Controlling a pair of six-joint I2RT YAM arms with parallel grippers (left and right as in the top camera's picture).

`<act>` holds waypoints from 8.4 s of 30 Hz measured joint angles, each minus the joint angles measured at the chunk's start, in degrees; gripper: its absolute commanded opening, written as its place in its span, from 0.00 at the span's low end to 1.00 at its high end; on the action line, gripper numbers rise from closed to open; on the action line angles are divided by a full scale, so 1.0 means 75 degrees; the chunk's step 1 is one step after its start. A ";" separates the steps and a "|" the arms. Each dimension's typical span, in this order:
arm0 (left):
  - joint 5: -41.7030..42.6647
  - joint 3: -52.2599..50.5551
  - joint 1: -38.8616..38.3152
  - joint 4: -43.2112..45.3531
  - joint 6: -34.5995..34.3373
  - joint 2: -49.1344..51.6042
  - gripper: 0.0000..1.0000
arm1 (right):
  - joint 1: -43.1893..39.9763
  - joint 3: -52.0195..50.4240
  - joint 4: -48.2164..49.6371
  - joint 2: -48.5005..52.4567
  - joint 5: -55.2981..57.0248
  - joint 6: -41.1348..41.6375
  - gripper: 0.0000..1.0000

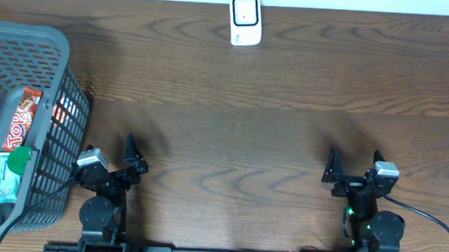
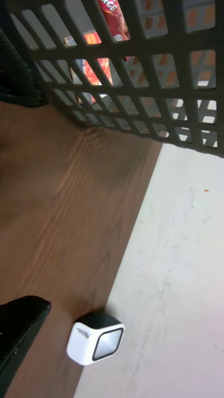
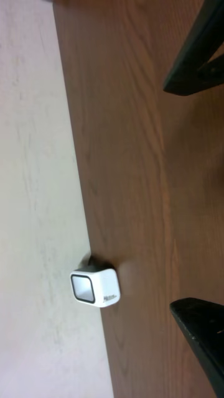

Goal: Scan the item barcode

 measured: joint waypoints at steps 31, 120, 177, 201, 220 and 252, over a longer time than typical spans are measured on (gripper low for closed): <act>0.3217 0.4331 0.0012 -0.2661 0.0793 0.2978 0.97 | 0.0000 0.0000 0.0006 0.0006 0.0000 0.0000 0.99; -0.0192 0.9451 0.6132 -0.6889 -0.3191 1.2610 0.98 | 0.0000 0.0000 0.0000 0.0009 0.0000 0.0000 0.99; 0.4331 1.2866 0.4057 -0.7799 -0.3005 0.9839 0.64 | 0.0000 0.0000 0.0000 0.0006 0.0000 0.0000 0.99; 0.2247 1.2858 -0.4185 -0.8023 0.0000 1.3895 0.64 | 0.0000 0.0000 0.0000 0.0006 -0.0003 0.0003 0.99; 0.3824 1.2855 -0.4835 -0.6761 0.5015 1.6375 0.68 | 0.0000 0.0000 0.0000 0.0006 0.0000 0.0000 0.99; -0.2707 1.2890 -0.5176 -0.7396 0.6537 1.7124 0.99 | 0.0000 0.0000 0.0000 0.0006 0.0000 0.0000 0.99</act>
